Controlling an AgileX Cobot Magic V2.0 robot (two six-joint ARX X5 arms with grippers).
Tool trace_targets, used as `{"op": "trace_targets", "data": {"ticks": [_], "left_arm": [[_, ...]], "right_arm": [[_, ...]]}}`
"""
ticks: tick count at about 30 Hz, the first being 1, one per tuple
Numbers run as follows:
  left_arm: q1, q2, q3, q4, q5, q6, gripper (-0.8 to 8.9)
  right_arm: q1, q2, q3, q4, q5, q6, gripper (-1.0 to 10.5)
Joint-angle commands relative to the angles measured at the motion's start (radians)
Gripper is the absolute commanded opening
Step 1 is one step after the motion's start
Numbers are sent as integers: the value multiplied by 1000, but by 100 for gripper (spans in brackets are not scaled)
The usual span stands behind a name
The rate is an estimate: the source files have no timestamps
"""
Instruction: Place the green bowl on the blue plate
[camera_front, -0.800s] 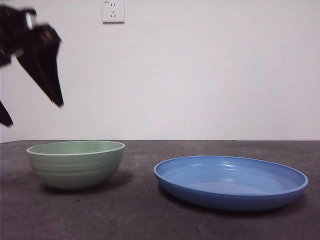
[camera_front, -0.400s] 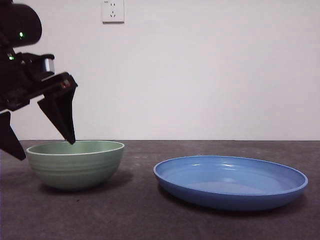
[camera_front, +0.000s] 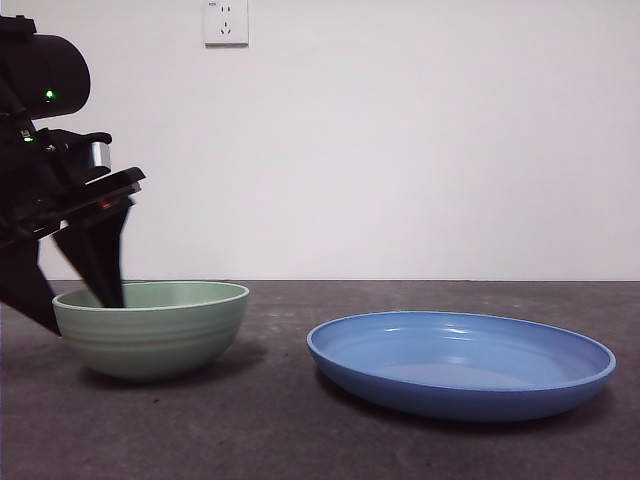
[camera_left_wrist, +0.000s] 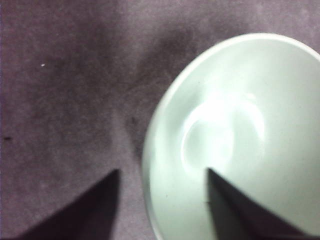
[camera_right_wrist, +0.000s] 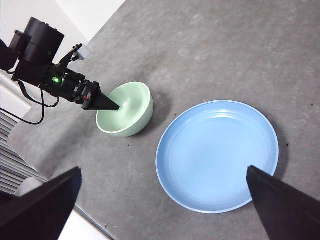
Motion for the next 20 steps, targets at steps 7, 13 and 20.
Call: {"op": "trace_targets", "data": {"ticks": [7,13,20], "left_arm": [[-1,20,23,5,-5,-7,9],[-5,20,61,-47,-29,-51,9],[-57,40,196,-200,-35,-85,10]], "right_arm": [[2,3,19,4,-3,-10,549],[2,3,19,4,-3,-10,549],[2,3,19,4,-3,-10,549]]}}
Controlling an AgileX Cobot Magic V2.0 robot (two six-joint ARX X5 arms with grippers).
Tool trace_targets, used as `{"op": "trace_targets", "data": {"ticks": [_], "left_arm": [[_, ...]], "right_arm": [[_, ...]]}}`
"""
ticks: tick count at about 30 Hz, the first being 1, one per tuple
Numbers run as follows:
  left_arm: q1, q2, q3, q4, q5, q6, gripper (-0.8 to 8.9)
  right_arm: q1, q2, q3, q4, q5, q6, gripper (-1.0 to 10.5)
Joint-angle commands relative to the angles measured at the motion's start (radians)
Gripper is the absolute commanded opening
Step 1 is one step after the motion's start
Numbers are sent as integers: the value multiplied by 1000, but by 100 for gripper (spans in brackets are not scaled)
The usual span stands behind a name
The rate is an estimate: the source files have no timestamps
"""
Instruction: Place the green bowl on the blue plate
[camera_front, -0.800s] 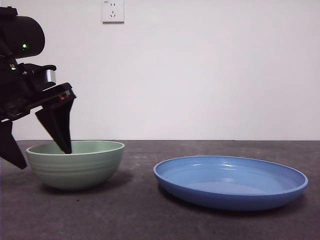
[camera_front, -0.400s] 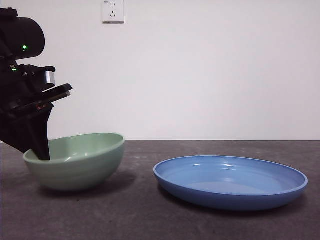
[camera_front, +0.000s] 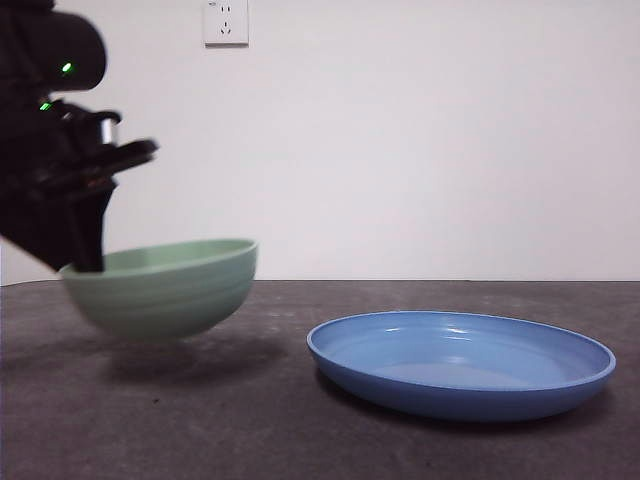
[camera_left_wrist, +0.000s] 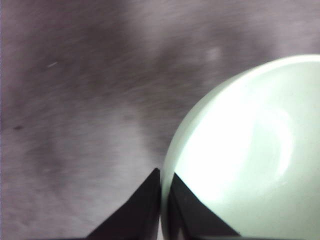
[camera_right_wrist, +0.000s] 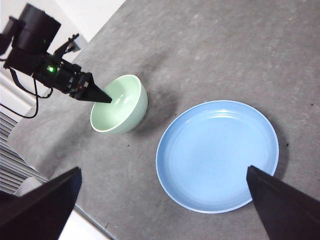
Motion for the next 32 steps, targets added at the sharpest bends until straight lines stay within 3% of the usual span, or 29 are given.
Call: {"op": "trace_targets", "data": {"ticks": [1,16,25,32], "left_arm": [[-36,45,96,-64,2,-18,10],[-288,398,570,-295,-14,-8,10],[-412,546,723,-289,-25,-18,10],[-472,578,738,-278,-129,-11,10]], "right_arm": [[2,3,19,4,-4,-10,549],[2,3,19,4,-4,-10,549],[2,3,19,8,-3,-10,549],[2,3,19,8,-3,-10,549]]}}
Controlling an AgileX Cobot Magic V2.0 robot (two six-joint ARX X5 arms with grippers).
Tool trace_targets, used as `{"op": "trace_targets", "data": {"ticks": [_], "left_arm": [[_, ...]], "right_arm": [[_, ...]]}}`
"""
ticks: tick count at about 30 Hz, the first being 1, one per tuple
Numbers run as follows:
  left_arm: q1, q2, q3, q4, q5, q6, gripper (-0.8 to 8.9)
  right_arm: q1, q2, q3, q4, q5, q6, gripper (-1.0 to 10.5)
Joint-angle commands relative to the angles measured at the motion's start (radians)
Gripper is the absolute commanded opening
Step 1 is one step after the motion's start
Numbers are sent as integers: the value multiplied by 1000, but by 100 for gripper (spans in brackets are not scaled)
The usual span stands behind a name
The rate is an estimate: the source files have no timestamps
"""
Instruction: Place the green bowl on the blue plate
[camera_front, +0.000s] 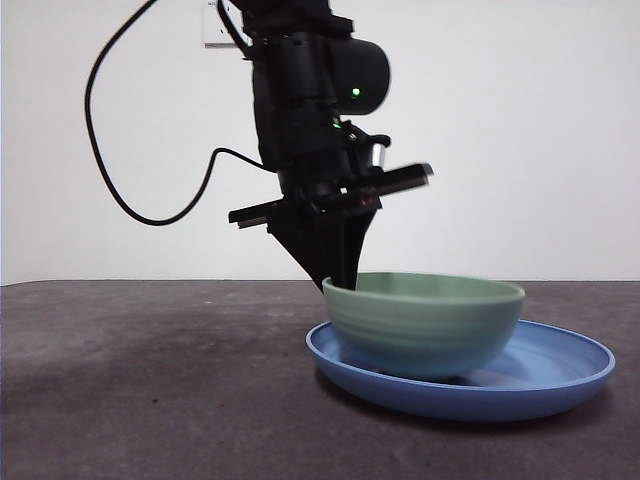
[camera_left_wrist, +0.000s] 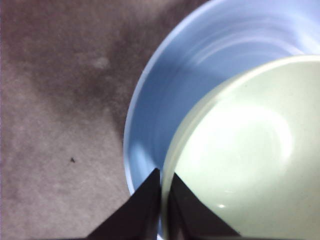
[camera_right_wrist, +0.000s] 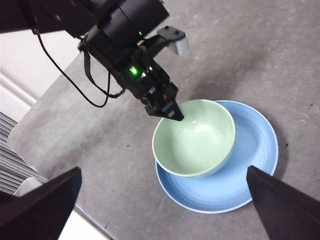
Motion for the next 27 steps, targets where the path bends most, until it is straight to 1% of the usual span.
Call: {"op": "trace_targets", "data": {"ticks": [1,18,21,22,23,26,27], "left_arm": [[-15,19,32,13,-10,2,10],[-20,60,32,53,14,2,11],[-19,60,33,53,14,2,39],[-19,60,34,50,14,1,57],[-19,60,34,50,14,0,112],[-19,57,47,47,14,-8,332],[-18,52,57,45,14,-19,381]], "right_arm": [[2,3,19,7,-3,-10,549],[2,3,19,6,-3,-10,549],[2,3,19,6,-3,-10,549],[2,3,19,6,-3,-10,549],[2,3,19,6,-3,-10,549],[2,3,19,6,-3,-10,549],[2,3,19,6,-3,-10,549]]}}
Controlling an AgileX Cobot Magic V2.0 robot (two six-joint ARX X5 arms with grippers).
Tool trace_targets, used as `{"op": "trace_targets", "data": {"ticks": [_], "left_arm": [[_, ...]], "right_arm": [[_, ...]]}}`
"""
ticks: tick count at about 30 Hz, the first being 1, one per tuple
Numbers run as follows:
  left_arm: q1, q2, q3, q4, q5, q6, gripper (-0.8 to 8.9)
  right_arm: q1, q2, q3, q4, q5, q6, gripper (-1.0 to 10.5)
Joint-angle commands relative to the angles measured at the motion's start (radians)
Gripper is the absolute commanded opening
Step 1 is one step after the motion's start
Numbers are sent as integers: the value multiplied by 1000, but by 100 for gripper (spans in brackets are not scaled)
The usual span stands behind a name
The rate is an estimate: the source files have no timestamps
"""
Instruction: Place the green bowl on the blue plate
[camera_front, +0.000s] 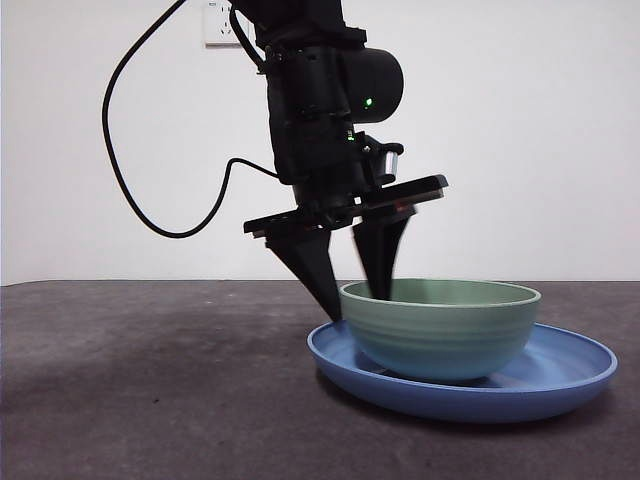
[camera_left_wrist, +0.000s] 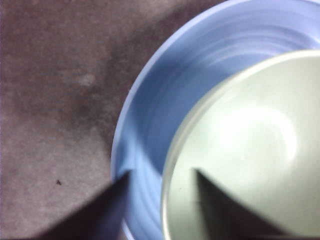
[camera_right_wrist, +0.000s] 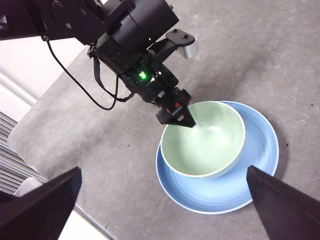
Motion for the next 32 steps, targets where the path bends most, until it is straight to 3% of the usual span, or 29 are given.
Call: {"op": "trace_targets", "data": {"ticks": [1,4,7,13,19,26,32], "left_arm": [[-9,11,49,-2,5,-19,400],[-8,-73,50,-22,5,-8,412],[-1,-197,50,-43,4,26,564],[43,-447,-3,-150,4,62,562],[107,-723,-267,-79,4,61,562],[148,-1101,-644,115,8,62,562],[148,-1375,-878,180,223,116,562]], "right_arm": [[2,3,19,6,-3,-10,549],[2,3,19,6,-3,-10,549],[2,3,19,6,-3,-10,549],[2,3,19,6,-3,-10,549],[2,3,19,6,7,-10,549],[2,3,19,7,7,-10,549],[2,3,19,6,7,-10,549]]}}
